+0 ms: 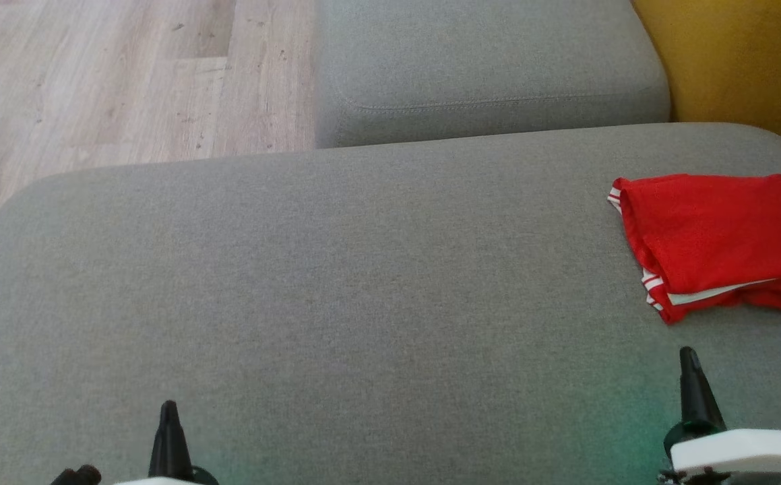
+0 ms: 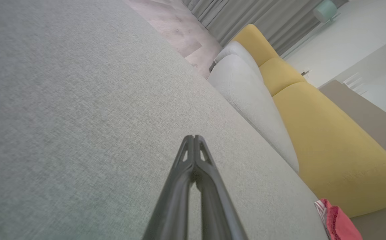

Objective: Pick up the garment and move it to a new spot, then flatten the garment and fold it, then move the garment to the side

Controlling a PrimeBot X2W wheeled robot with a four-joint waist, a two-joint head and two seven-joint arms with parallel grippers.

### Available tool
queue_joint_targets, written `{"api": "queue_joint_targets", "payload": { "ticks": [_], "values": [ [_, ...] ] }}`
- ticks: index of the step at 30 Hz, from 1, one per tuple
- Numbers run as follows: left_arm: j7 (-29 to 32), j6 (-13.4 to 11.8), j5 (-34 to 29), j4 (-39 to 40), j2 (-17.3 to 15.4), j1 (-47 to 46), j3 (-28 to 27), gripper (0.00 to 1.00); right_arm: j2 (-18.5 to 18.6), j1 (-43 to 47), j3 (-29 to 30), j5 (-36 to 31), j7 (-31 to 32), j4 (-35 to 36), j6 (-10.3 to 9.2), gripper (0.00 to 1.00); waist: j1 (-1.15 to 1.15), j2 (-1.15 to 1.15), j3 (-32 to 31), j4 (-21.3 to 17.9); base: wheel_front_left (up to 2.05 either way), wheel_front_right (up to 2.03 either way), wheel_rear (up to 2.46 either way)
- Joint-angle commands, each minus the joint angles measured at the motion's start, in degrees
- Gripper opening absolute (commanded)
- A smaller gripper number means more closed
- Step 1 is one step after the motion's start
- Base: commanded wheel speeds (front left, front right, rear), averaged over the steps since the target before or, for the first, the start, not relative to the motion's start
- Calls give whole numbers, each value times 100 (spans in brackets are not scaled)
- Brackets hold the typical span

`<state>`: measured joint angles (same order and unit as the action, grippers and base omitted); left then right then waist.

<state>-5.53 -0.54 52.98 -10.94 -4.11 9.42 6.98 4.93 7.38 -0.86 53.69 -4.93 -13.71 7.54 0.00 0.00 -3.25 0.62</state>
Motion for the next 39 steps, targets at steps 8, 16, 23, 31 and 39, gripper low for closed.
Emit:
{"api": "queue_joint_targets", "payload": {
  "ticks": [8, 16, 23, 31, 39],
  "values": [
    [133, 144, 629, 93, -71, -477, -297, 0, 20, -509, 63, 624, 144, 145, -3, 0, 0, 0, 47, -9, 0, 0, 0],
    [265, 246, 1177, 32, -71, -642, -418, 0, 7, -639, 138, 1152, 275, 120, -4, 0, 0, 0, 93, -17, 0, 0, 0],
    [382, 336, 1655, -21, -70, -787, -526, 0, -6, -752, 205, 1612, 391, 97, -4, 0, 0, 0, 134, -24, 0, 0, 0],
    [500, 426, 2130, -74, -68, -931, -635, 0, -20, -865, 274, 2069, 508, 74, -4, 0, 0, 0, 174, -32, 0, 0, 0],
    [638, 529, 2673, -135, -64, -1097, -763, 0, -36, -994, 354, 2592, 643, 48, -4, 0, 0, 0, 220, -40, 0, 0, 0]
  ]
}}
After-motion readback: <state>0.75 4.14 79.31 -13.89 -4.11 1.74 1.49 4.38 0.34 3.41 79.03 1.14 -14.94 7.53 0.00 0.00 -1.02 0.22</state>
